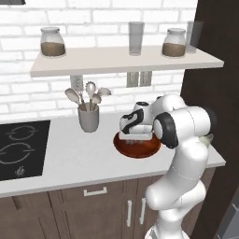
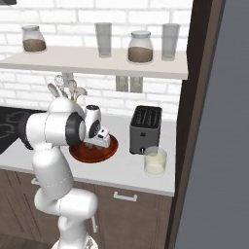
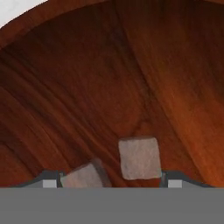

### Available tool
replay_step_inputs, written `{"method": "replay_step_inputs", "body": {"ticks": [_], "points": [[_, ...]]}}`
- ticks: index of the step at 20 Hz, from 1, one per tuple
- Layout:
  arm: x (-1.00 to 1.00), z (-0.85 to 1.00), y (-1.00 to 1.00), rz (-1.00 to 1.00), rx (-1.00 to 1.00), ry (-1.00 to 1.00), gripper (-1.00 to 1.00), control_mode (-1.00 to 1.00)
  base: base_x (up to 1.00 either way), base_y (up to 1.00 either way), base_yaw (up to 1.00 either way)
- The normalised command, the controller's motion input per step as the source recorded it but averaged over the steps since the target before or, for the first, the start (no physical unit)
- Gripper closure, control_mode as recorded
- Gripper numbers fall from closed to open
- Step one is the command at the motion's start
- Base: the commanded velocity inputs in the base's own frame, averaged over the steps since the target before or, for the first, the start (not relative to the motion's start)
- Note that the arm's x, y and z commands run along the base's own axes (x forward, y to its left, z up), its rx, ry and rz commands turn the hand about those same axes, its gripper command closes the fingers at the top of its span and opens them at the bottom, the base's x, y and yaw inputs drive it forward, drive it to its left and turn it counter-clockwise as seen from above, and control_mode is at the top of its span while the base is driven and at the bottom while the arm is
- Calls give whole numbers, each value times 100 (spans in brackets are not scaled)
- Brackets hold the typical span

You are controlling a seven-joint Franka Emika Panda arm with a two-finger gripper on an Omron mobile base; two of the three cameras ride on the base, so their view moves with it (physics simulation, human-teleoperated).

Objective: Grab a lemon wedge from the fridge and one ice cube from the ice bowl, and put them in the glass of lemonade.

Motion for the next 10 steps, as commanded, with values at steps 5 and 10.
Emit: {"method": "replay_step_inputs", "body": {"ticks": [5, 10], "points": [[0, 0, 0, 0, 0, 0, 100, -100, 0, 0, 0], [0, 0, 0, 0, 0, 0, 100, -100, 0, 0, 0]]}}
